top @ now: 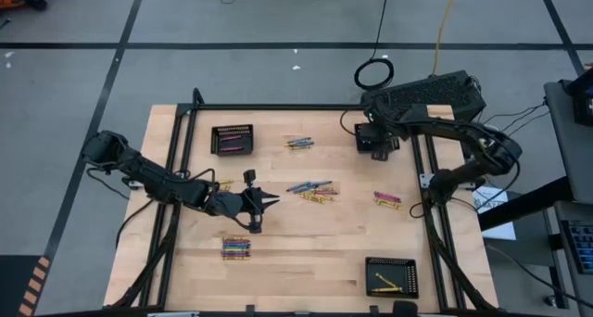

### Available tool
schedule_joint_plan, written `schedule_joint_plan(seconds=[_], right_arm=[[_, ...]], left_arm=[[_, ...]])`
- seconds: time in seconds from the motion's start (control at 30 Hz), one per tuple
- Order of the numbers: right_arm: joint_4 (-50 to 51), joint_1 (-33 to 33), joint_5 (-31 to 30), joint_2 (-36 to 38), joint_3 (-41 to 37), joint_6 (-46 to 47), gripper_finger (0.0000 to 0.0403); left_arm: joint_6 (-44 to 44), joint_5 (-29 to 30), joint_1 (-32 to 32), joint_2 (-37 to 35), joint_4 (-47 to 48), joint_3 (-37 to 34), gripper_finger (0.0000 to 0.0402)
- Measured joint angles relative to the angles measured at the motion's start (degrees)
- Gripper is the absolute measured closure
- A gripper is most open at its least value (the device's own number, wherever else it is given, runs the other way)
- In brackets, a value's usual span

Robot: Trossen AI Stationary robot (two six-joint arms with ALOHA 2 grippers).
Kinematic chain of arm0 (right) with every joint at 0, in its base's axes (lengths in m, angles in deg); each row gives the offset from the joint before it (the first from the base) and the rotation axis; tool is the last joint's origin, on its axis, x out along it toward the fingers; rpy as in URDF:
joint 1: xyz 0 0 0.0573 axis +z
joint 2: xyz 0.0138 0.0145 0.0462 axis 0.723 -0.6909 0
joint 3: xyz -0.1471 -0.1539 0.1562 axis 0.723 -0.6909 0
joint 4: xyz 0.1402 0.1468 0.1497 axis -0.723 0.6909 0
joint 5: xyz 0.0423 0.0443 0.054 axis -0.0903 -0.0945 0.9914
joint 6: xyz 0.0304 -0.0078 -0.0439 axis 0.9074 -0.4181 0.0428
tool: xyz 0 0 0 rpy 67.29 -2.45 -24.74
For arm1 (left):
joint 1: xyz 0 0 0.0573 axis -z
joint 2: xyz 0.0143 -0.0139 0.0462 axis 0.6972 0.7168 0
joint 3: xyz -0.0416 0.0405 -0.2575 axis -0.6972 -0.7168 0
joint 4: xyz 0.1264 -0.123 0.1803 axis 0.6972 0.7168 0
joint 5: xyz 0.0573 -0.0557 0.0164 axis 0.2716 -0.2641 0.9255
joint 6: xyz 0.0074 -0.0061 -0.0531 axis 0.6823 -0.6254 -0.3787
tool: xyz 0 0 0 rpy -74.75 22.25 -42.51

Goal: Sort crayons
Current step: Put the blue crayon into the top right black bin, then put the yellow crayon into the bottom black bin

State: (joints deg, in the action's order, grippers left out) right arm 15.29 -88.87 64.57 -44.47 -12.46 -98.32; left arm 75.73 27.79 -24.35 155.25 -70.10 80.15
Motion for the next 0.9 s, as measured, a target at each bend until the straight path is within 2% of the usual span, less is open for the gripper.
schedule_joint_plan(seconds=[0.1, 0.2, 0.27, 0.33, 0.43, 0.6, 0.67, 0.73, 0.83, 0.9], right_arm=[[-1.08, 0.06, -2.34, 3.23, 0.00, 3.55, 0.0305], [-0.91, 0.80, -2.12, 7.83, 0.00, 10.07, 0.0295], [-1.04, 2.15, 2.05, 10.98, 0.00, 16.20, 0.0295], [-3.73, 4.53, 8.82, 13.99, -0.65, 22.94, 0.0301], [-13.24, 11.00, 16.09, 17.55, -3.99, 32.33, 0.0316], [-37.26, 25.08, 16.79, 19.03, -12.48, 40.82, 0.0344], [-46.53, 30.50, 14.91, 17.99, -15.88, 42.38, 0.0354], [-55.22, 35.85, 10.09, 16.25, -18.75, 42.93, 0.0363], [-62.82, 42.67, 0.61, 13.11, -21.05, 43.03, 0.0376], [-64.54, 46.42, -4.78, 10.58, -21.31, 43.06, 0.0383]], left_arm=[[0.01, 0.00, 0.00, 0.00, -0.06, 0.00, 0.0357], [0.02, 0.00, 0.00, 0.00, -0.34, 0.00, 0.0357], [0.02, 0.00, -0.02, 0.00, -0.51, 0.00, 0.0357], [-0.03, 0.00, -0.02, 0.00, -1.26, 0.00, 0.0357], [0.47, -0.07, -0.74, 0.00, -3.29, -0.02, 0.0357], [3.09, -0.71, -4.44, 0.00, -3.79, -0.02, 0.0357], [3.46, -1.78, -6.27, 0.00, -3.78, -0.02, 0.0357], [3.46, -3.83, -7.92, 0.02, -3.83, -0.02, 0.0357], [3.44, -6.72, -9.56, 0.02, -4.33, -0.02, 0.0357], [3.43, -7.65, -10.07, 0.02, -4.97, -0.02, 0.0357]])
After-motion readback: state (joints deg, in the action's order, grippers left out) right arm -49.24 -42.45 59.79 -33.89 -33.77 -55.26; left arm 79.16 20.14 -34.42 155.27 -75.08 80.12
